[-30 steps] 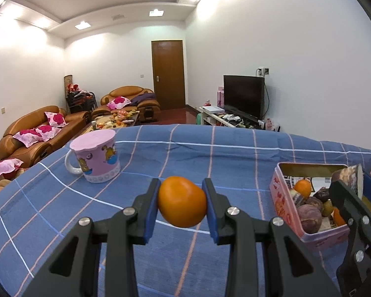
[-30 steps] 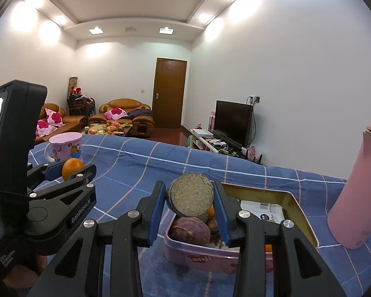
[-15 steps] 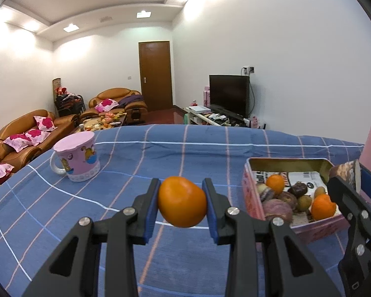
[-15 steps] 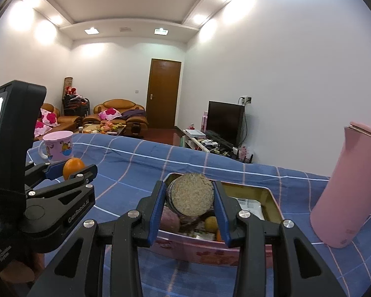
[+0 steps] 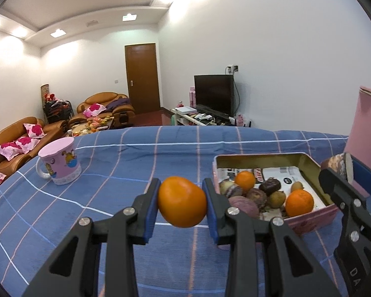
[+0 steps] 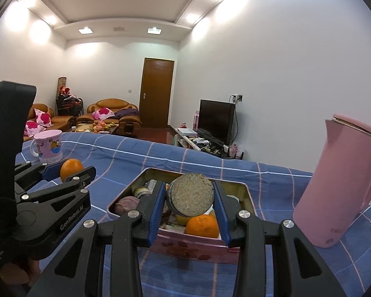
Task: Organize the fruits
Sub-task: 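Carry the orange with the left gripper while the right carries the jar toward the tin, then lower the orange with the left gripper while the right lowers the jar into the tin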
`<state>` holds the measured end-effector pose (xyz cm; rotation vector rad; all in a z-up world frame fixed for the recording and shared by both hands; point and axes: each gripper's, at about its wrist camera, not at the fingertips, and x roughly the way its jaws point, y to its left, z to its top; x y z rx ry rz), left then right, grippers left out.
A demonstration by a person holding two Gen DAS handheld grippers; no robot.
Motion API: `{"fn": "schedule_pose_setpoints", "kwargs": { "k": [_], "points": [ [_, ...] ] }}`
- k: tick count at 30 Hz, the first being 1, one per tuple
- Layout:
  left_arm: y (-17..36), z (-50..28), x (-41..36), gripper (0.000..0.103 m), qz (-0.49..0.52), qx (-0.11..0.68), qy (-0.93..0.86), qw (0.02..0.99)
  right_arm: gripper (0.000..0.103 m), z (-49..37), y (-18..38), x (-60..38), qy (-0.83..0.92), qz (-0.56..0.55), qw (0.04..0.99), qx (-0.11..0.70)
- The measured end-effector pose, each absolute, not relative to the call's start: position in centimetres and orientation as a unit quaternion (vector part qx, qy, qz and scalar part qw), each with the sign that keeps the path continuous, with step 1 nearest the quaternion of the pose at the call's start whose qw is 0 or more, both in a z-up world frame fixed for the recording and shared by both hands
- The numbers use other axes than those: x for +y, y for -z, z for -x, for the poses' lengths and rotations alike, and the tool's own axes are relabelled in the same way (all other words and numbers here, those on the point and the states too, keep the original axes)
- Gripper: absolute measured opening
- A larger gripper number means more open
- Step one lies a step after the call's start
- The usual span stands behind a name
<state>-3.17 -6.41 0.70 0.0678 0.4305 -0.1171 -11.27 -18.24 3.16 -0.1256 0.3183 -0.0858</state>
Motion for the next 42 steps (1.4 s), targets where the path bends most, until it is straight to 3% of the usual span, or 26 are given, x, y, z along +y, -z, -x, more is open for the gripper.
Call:
{"fn": "schedule_pose_setpoints", "kwargs": {
  "k": [42],
  "points": [
    [-1.0, 3.8, -17.0, 0.036, -0.053, 0.229, 0.151, 0.96, 0.041, 11.9, -3.3, -26.2, 0.11, 0.044, 0.978, 0.171]
  ]
}}
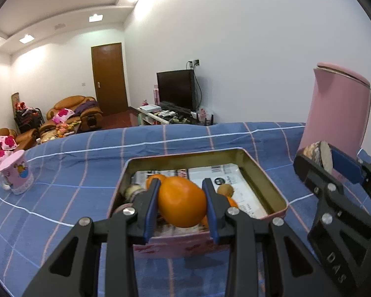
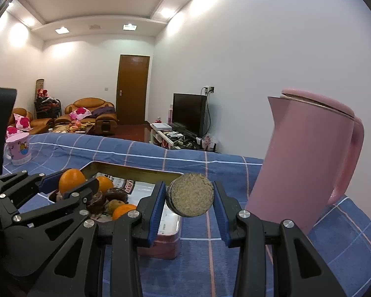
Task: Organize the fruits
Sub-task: 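Lower the orange with the left gripper while the right lowers the jar into the tin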
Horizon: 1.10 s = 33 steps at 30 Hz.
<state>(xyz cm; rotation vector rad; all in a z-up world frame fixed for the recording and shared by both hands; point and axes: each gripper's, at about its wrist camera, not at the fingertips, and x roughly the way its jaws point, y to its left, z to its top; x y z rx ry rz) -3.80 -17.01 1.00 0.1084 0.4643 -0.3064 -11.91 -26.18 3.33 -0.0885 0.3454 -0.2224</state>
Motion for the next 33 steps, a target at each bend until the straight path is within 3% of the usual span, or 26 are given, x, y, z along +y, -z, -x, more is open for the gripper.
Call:
{"fn": "schedule_pose_setpoints", "kwargs": {
  "k": [11, 33],
  "points": [
    [-0.7, 2.5, -19.8, 0.036, -0.041, 0.249, 0.196, 0.948, 0.041, 11.7, -3.4, -28.2, 0.168, 0.028, 0.97, 0.175],
    [-0.1, -4.5, -16.0, 0.036, -0.006, 0.297, 0.14, 0.944, 0.041, 3.0, -3.6, -27.4, 0.131, -0.041, 0.965, 0.224]
  ]
}}
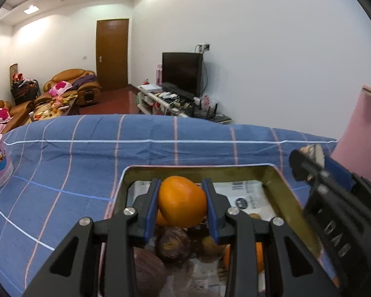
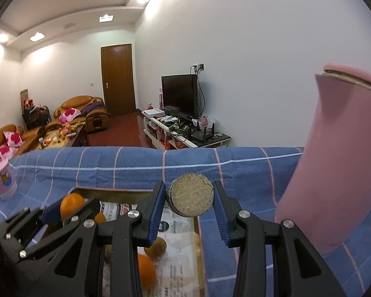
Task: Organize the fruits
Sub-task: 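Lower the orange with the left gripper while the right lowers the jar into the tin, then open the right gripper releasing the jar while the left releases the orange in the tin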
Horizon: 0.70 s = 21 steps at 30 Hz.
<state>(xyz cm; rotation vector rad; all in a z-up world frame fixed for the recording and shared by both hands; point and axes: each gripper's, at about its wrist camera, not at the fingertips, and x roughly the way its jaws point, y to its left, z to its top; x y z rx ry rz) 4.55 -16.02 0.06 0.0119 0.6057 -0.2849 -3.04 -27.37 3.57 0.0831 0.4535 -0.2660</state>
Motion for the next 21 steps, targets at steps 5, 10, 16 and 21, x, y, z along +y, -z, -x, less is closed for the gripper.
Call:
{"fn": "schedule_pose_setpoints", "kwargs": {
  "k": [5, 10, 16, 21],
  "points": [
    [0.6, -5.6, -16.2, 0.036, -0.013, 0.321, 0.13, 0.938, 0.041, 1.9, -3.3, -27.6, 0.117, -0.058, 0.963, 0.235],
    [1.1, -6.3, -16.7, 0.035, -0.033, 0.331, 0.118, 0.936, 0.041, 0.8, -2.4, -27.6, 0.106, -0.056, 0.958, 0.26],
    [1.2, -6.5, -17.2, 0.035, -0.044, 0.333, 0.11, 0.935, 0.041, -0.5, -1.1, -28.1, 0.101, -0.07, 0.948, 0.295],
    [1.2, -7.0, -17.0, 0.035, -0.05, 0.334, 0.106, 0.935, 0.041, -1.1, -0.9, -27.8, 0.09, -0.066, 0.947, 0.303]
  ]
}}
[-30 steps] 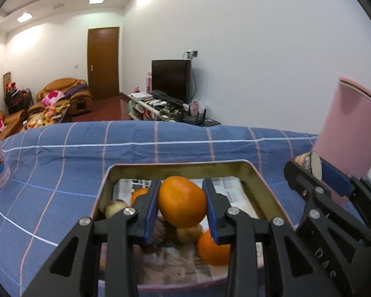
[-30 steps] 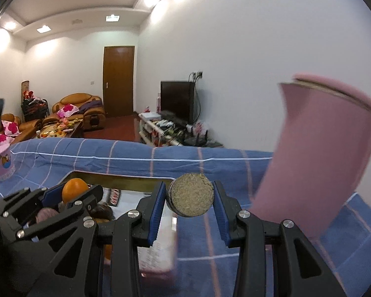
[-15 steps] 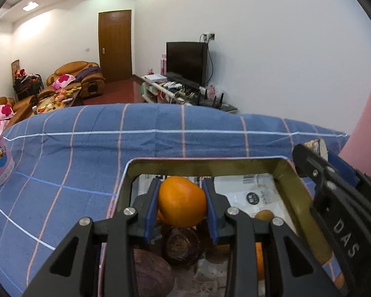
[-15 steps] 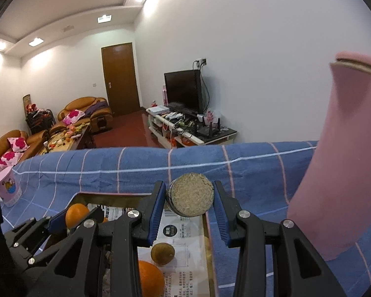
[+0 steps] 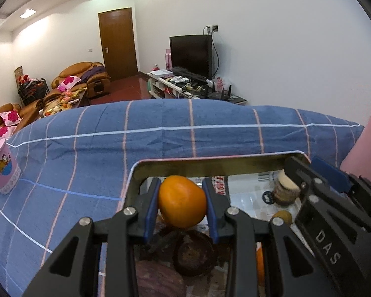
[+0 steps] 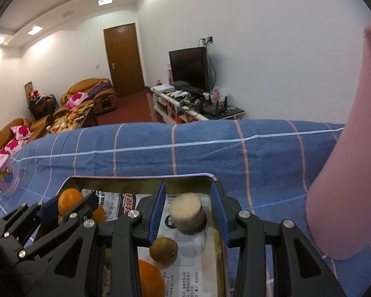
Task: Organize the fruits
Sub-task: 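Open the right gripper releasing the jar while the left releases the orange in the tin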
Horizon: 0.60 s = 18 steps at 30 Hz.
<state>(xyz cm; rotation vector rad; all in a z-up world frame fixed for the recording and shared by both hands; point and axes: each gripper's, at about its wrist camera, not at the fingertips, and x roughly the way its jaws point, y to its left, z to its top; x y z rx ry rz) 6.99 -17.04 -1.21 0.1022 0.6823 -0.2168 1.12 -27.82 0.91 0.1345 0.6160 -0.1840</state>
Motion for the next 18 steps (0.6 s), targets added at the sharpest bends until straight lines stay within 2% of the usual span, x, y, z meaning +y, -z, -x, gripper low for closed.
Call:
{"fn": "schedule_pose_setpoints", "kwargs": {
  "k": [6, 8, 9, 10, 12, 13, 18],
  "points": [
    [1.5, -7.4, -16.7, 0.037, -0.056, 0.345, 0.096, 0.932, 0.041, -1.1, -0.6, -28.2, 0.04, -0.099, 0.946, 0.305],
    [1.5, -7.3, -16.8, 0.039, -0.057, 0.346, 0.1, 0.931, 0.048, -1.2, -0.2, -28.5, 0.018, -0.128, 0.941, 0.311],
    [1.5, -7.2, -16.9, 0.052, -0.061, 0.346, 0.102, 0.931, 0.053, -1.3, -0.1, -28.6, 0.009, -0.135, 0.941, 0.311],
    [1.3, -7.1, -17.0, 0.069, -0.067, 0.344, 0.101, 0.931, 0.057, -1.2, -0.1, -28.5, 0.005, -0.136, 0.942, 0.308],
    [0.9, -6.5, -17.1, 0.088, -0.069, 0.331, 0.107, 0.935, 0.072, -0.7, -0.3, -28.3, 0.005, -0.135, 0.945, 0.297],
    [0.9, -6.4, -17.1, 0.102, -0.072, 0.327, 0.106, 0.937, 0.073, -0.3, -0.4, -28.3, 0.004, -0.138, 0.948, 0.289],
    [1.0, -5.8, -17.6, 0.103, -0.095, 0.313, 0.099, 0.94, 0.074, 1.2, -1.3, -28.3, 0.009, -0.138, 0.957, 0.253]
  ]
}}
